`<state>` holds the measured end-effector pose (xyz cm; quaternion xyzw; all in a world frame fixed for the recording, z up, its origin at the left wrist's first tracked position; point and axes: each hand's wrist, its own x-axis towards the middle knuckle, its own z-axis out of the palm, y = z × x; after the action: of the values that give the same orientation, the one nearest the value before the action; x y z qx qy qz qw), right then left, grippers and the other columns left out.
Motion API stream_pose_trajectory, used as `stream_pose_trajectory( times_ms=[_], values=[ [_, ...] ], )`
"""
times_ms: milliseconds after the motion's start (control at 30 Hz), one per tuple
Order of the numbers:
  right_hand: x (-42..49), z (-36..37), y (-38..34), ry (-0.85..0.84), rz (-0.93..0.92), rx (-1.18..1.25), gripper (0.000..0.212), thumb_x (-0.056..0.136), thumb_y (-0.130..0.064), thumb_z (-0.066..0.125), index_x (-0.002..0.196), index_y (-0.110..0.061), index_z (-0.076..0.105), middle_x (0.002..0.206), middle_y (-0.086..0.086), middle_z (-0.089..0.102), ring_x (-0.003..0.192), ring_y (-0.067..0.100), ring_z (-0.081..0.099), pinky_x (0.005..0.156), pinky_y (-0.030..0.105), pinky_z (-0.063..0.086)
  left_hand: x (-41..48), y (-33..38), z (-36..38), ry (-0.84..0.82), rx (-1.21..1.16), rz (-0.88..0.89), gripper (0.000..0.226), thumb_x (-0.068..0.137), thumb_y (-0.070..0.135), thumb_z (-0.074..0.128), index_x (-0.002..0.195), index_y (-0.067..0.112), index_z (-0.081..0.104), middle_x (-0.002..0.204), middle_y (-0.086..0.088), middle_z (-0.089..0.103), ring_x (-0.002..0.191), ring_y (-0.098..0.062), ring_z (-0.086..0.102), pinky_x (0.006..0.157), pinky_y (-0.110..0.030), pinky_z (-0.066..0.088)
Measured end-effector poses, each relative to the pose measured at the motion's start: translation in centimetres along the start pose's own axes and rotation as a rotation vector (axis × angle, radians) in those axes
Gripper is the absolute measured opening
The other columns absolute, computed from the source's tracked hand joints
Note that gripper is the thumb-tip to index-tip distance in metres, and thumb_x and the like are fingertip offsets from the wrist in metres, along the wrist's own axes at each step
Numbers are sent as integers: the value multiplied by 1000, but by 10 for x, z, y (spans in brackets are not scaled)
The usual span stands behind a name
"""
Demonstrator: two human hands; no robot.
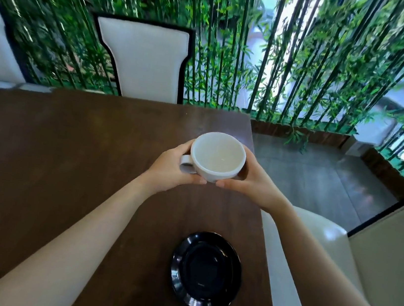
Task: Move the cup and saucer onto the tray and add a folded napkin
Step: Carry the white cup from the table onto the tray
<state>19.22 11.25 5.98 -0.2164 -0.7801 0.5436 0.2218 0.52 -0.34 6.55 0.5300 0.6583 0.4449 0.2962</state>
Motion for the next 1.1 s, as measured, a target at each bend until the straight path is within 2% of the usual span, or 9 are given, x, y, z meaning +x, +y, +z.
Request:
stream_pose_trajectory(
  times_ms=[100, 233, 400, 567, 733, 800, 867, 1000, 1100],
  values=[
    [-2, 4, -34, -4, -46, -20, 83, 67, -9, 82, 132, -32, 37, 130, -10, 49, 121, -1, 48, 96, 15, 44, -16, 24, -18, 35, 8, 36, 81, 62, 20, 85, 128, 41, 44, 112, 32, 56, 102, 19, 51, 73, 1, 42],
    [-4, 13, -76, 3, -87, -66, 82, 68, -7, 82, 134, -26, 37, 124, -18, 50, 108, -18, 49, 82, 0, 40, -35, 53, -45, 76, 28, 80, 81, 60, 19, 85, 130, 35, 46, 113, 25, 59, 101, 16, 53, 74, -1, 43],
    [-10, 39, -129, 15, -120, -98, 80, 68, -7, 81, 134, -23, 38, 118, -22, 49, 98, -27, 48, 74, -5, 38, -68, 78, -84, 127, 69, 115, 78, 59, 21, 86, 127, 33, 51, 115, 14, 64, 105, -1, 57, 82, -17, 46],
    [-21, 84, -172, -24, -136, -56, 77, 70, -1, 78, 135, -18, 40, 127, -5, 57, 115, 2, 55, 96, 17, 47, -112, 88, -126, 171, 96, 130, 77, 59, 21, 86, 126, 34, 50, 107, 23, 61, 106, -4, 57, 83, -18, 46],
    [-29, 146, -211, -84, -192, -60, 68, 71, -1, 77, 121, -34, 45, 118, -14, 58, 104, -9, 58, 83, 9, 48, -169, 83, -178, 205, 134, 103, 81, 59, 25, 86, 131, 29, 48, 115, 12, 63, 110, -8, 56, 85, -21, 45],
    [-31, 176, -224, -100, -201, -65, 66, 71, -5, 77, 119, -37, 46, 119, -15, 58, 107, -8, 58, 85, 10, 48, -194, 80, -200, 230, 163, 91, 82, 59, 27, 86, 132, 30, 47, 114, 13, 62, 108, -6, 55, 78, -9, 43],
    [-31, 207, -234, -120, -204, -54, 70, 68, -15, 80, 125, -35, 46, 123, -13, 59, 113, -2, 56, 91, 15, 48, -221, 74, -222, 262, 188, 77, 82, 60, 28, 85, 132, 30, 46, 114, 13, 60, 107, -5, 53, 72, -1, 41],
    [-25, 278, -242, -151, -226, -64, 82, 62, -26, 84, 133, -27, 45, 129, -7, 58, 120, 9, 54, 102, 32, 45, -280, 51, -267, 306, 189, 27, 83, 60, 26, 85, 134, 26, 46, 124, 7, 60, 113, -9, 53, 83, -19, 44],
    [-19, 335, -243, -191, -244, -76, 84, 61, -29, 86, 134, -29, 44, 128, -8, 59, 120, 9, 54, 105, 41, 43, -329, 30, -296, 347, 148, -27, 82, 60, 25, 86, 132, 29, 47, 119, 15, 59, 109, -1, 54, 77, -5, 44]
  ],
)
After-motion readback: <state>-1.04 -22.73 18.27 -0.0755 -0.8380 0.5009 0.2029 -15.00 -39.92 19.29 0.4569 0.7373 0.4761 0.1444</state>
